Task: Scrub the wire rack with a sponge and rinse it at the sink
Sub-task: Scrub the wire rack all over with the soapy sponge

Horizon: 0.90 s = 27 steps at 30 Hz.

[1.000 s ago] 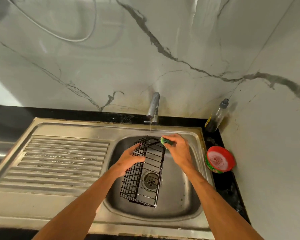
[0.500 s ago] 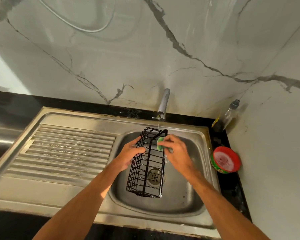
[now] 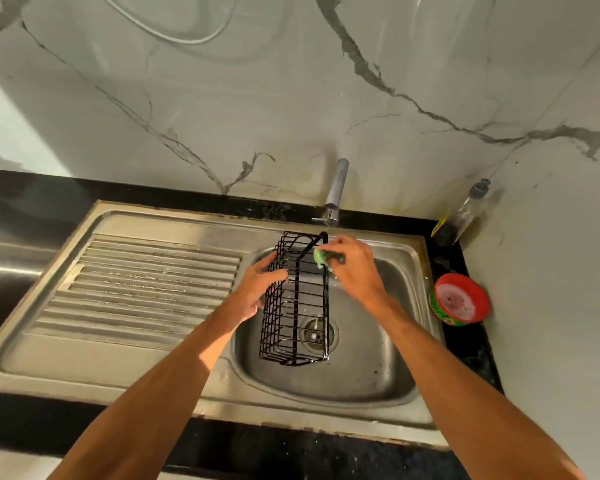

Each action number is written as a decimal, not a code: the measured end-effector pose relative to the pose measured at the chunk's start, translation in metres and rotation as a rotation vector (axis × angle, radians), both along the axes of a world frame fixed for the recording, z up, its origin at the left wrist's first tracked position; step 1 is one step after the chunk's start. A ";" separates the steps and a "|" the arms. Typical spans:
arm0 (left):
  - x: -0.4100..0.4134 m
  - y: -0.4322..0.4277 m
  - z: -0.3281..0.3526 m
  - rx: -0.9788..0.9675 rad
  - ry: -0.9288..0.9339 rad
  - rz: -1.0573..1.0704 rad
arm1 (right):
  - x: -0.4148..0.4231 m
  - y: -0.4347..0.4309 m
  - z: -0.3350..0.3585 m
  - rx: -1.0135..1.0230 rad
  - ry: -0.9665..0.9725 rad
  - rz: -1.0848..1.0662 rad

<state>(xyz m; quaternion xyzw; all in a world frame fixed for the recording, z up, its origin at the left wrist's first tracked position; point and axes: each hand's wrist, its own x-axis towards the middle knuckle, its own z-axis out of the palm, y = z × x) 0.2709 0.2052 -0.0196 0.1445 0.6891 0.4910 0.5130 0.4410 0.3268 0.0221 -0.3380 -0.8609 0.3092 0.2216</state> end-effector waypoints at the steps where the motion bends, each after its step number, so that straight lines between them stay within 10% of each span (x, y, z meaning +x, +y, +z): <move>1: 0.002 -0.001 0.000 0.012 -0.009 0.023 | -0.006 -0.005 0.002 0.025 -0.002 0.010; 5: 0.004 -0.004 0.002 0.066 0.003 0.069 | -0.003 -0.046 -0.007 0.109 -0.025 0.166; 27: 0.060 -0.039 -0.012 0.213 -0.183 0.579 | -0.017 -0.077 -0.002 0.021 0.080 -0.402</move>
